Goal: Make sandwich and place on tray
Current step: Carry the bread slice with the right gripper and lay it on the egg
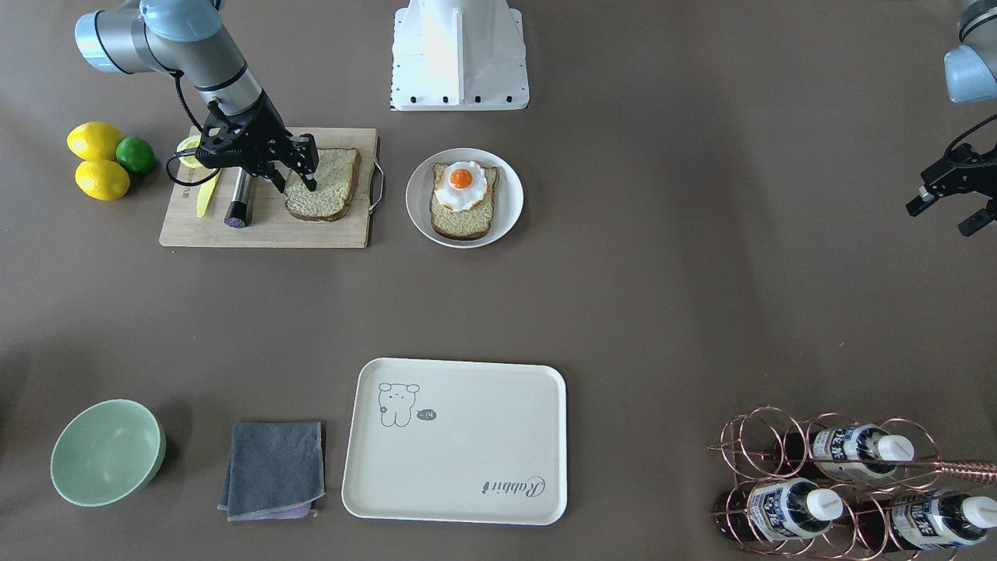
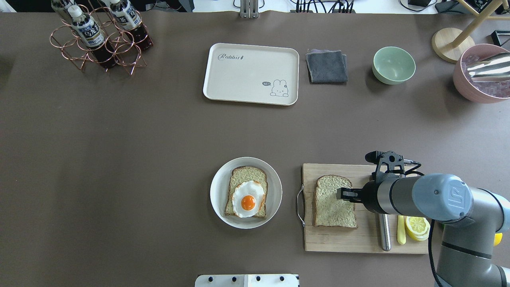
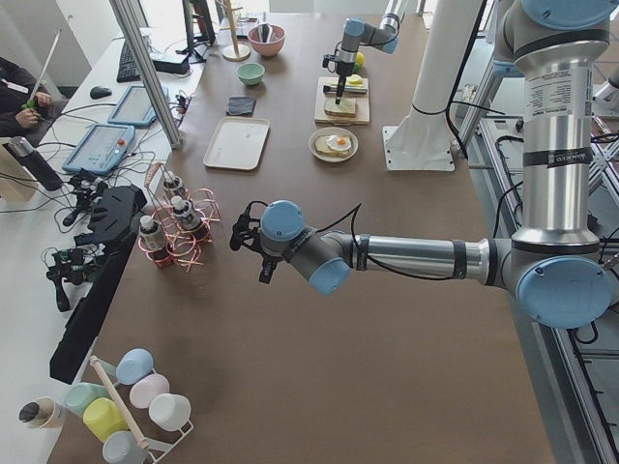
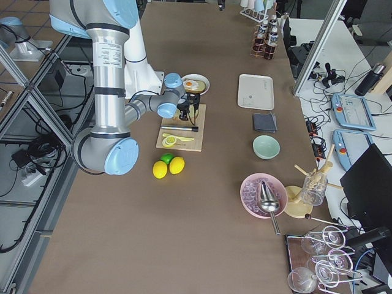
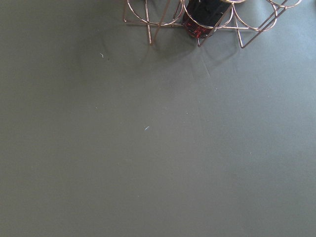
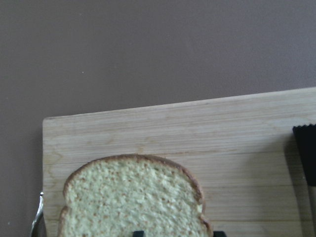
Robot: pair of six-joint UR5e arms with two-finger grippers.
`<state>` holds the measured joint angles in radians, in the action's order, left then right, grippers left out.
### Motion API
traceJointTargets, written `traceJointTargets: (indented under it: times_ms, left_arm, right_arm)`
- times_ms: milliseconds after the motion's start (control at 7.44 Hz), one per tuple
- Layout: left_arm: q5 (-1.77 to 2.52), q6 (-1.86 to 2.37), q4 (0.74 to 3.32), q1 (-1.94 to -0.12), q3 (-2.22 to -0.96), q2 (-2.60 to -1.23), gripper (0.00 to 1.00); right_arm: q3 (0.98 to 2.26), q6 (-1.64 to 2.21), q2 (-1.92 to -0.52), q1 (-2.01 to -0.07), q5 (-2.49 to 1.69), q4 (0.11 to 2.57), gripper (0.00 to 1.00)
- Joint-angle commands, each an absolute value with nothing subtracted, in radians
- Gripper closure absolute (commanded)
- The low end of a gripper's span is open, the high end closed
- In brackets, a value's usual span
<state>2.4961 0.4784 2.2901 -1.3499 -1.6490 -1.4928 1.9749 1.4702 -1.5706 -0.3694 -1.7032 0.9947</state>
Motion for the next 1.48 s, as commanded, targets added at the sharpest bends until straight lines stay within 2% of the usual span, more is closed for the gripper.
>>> traceJointTargets:
  times_ms: [0, 269, 538, 806, 1344]
  left_arm:
    - [2.496, 0.477, 2.29, -1.35, -1.648, -1.493, 0.01]
    - [2.494, 0.479, 2.29, -1.35, -1.649, -1.493, 0.01]
    - [2.494, 0.479, 2.29, -1.35, -1.649, -1.493, 0.01]
    - [2.494, 0.479, 2.292, -1.35, -1.649, -1.49, 0.01]
    - [2.507, 0.497, 2.316, -1.35, -1.647, -1.488, 0.01]
  right_arm:
    - [1.977, 1.494, -1.559, -0.364, -1.694, 0.996, 1.0]
    - [1.989, 1.496, -1.557, -0.365, -1.695, 0.996, 1.0]
    - [2.081, 1.496, -1.572, -0.406, -1.735, 0.996, 1.0]
    - [2.103, 1.497, -1.556, -0.527, -1.874, 0.994, 1.0]
    - [2.036, 1.575, -1.374, -0.525, -1.873, 0.997, 1.0]
